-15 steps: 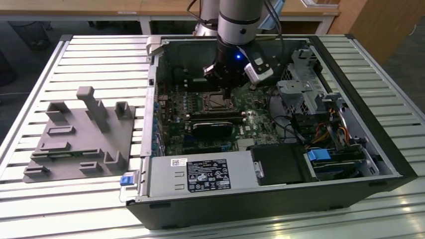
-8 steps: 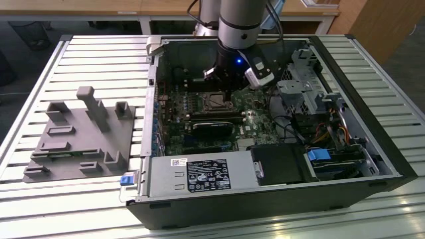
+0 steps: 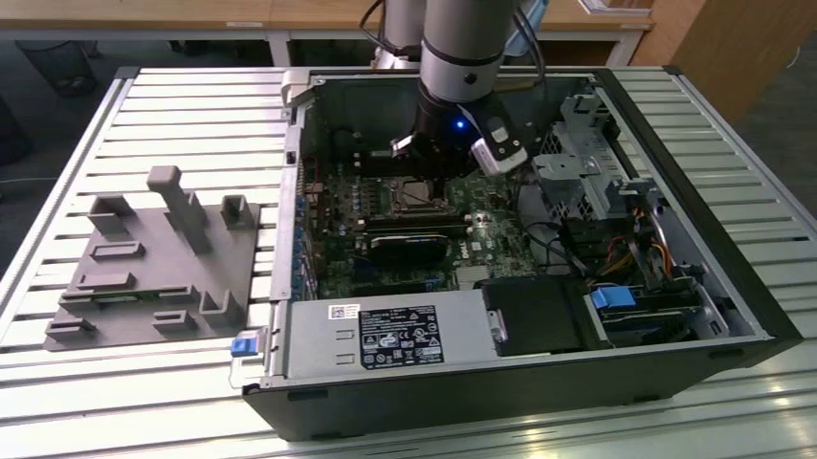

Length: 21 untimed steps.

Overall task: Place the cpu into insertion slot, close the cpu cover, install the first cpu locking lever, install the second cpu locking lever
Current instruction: 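Install the second cpu locking lever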

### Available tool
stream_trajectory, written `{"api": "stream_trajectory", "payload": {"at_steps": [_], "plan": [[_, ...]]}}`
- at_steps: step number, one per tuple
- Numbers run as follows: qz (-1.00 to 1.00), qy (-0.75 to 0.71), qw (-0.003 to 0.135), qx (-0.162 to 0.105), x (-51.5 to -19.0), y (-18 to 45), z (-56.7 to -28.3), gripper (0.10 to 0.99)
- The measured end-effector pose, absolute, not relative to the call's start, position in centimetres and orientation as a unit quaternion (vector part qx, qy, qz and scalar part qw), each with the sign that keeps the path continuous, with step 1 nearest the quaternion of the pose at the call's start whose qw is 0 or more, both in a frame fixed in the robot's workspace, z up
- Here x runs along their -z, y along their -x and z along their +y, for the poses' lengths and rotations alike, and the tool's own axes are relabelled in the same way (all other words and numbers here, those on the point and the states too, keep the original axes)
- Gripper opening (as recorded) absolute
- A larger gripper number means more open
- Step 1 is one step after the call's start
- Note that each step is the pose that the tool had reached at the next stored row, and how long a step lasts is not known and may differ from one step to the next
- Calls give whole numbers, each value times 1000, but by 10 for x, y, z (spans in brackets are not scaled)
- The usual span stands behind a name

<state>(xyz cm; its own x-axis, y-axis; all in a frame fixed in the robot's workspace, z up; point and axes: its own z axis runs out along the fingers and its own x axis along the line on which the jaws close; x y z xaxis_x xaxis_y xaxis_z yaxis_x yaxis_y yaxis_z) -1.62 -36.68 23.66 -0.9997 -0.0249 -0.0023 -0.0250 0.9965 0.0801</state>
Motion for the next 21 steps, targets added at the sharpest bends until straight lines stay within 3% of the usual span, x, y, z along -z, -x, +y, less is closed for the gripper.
{"api": "stream_trajectory", "payload": {"at_steps": [21], "plan": [[999,12,1,-51,-224,48,-377,106]]}}
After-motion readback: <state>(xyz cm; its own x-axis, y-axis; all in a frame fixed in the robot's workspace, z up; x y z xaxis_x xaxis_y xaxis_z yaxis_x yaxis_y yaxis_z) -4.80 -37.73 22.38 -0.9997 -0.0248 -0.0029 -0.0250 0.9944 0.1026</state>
